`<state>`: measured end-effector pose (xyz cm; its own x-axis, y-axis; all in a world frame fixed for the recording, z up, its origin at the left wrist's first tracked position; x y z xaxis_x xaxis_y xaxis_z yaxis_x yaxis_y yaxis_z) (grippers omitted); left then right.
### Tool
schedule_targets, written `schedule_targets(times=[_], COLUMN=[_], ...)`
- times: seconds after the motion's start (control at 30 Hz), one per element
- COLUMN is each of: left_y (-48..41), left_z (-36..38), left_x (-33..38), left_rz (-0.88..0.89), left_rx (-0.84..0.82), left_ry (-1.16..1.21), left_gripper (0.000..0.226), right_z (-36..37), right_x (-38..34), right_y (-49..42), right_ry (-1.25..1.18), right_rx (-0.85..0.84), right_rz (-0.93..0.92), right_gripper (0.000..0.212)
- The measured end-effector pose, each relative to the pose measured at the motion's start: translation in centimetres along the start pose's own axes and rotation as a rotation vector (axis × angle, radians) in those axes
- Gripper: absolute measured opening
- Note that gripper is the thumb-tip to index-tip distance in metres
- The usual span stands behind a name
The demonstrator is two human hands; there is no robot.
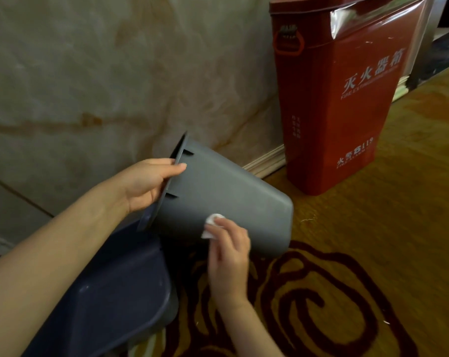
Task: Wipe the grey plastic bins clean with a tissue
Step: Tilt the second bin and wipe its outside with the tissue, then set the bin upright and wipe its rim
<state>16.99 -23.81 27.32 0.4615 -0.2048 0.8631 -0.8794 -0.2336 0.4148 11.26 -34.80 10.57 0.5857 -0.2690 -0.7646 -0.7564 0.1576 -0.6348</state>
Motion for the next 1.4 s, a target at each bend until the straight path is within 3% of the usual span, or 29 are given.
schedule_targets(times=[0.13, 0.33, 0.63, 0.73, 0.83, 0.97, 1.07, 1.13, 1.2, 1.27, 1.3, 1.33, 1.4], left_y=[-0.9, -1.1, 0.6, 1.7, 2.6, 3.3, 3.5, 3.7, 4.6, 5.9, 6.2, 6.2, 5.5], left_z=[0.6, 0.5, -1.9, -3.4, -5.1, -7.0, -7.0, -6.7, -6.1, -4.4, -3.1, -1.6, 2.0], left_x=[0.6, 0.6, -1.0, -2.4, -4.2, -5.3, -5.4, -5.3, -4.6, -3.7, -3.4, -3.5, -4.7], left_rz=[-0.005, -0.014, 0.011, 0.089, 0.21, 0.433, 0.498, 0.469, 0.299, 0.012, -0.065, -0.084, 0.01], left_rx=[0.165, 0.186, 0.055, 0.008, -0.028, -0.01, -0.074, -0.096, -0.236, -0.51, -0.549, -0.509, -0.269], left_ry=[-0.247, -0.297, -0.311, -0.356, -0.504, -0.991, -1.224, -1.277, -1.183, -0.875, -0.728, -0.696, -0.92], left_gripper=[0.049, 0.049, 0.035, 0.038, 0.04, 0.034, 0.029, 0.035, 0.055, 0.072, 0.078, 0.081, 0.076], right_z=[-3.7, -5.6, -6.6, -8.0, -9.3, -8.9, -7.7, -7.2, -7.0, -6.7, -6.5, -6.3, -6.1], right_x=[6.3, 11.3, 12.1, 12.1, 11.3, 8.3, 6.0, 4.9, 4.0, 3.2, 2.9, 2.6, 2.1], right_y=[0.5, 0.6, 2.9, 2.7, 0.3, -4.8, -8.0, -9.5, -10.3, -10.3, -10.1, -9.9, -9.6], right_ry=[0.054, 0.011, -0.063, -0.018, -0.051, -0.105, -0.047, -0.01, 0.051, 0.096, 0.115, 0.131, 0.141], right_rx=[0.106, 0.182, 0.148, 0.242, 0.233, -0.072, -0.338, -0.444, -0.514, -0.575, -0.597, -0.61, -0.619], right_rz=[0.314, 0.751, 0.929, 0.918, 0.767, 0.485, 0.373, 0.338, 0.318, 0.294, 0.284, 0.28, 0.29], right_gripper=[0.021, 0.016, 0.013, 0.012, 0.016, 0.012, 0.012, 0.01, 0.007, 0.007, 0.006, 0.004, 0.004])
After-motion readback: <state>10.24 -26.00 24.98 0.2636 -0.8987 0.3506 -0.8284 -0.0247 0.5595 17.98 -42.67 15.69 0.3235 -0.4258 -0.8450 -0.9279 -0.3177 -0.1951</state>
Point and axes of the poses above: each hand's wrist, its own y-axis away from the middle knuckle, its own z-axis out of the palm, x = y × z, the point moved 1 cm from there along -y, towards the middle knuckle, and after that the axes turned 4 degrees about -z, right-handed, at the moved point
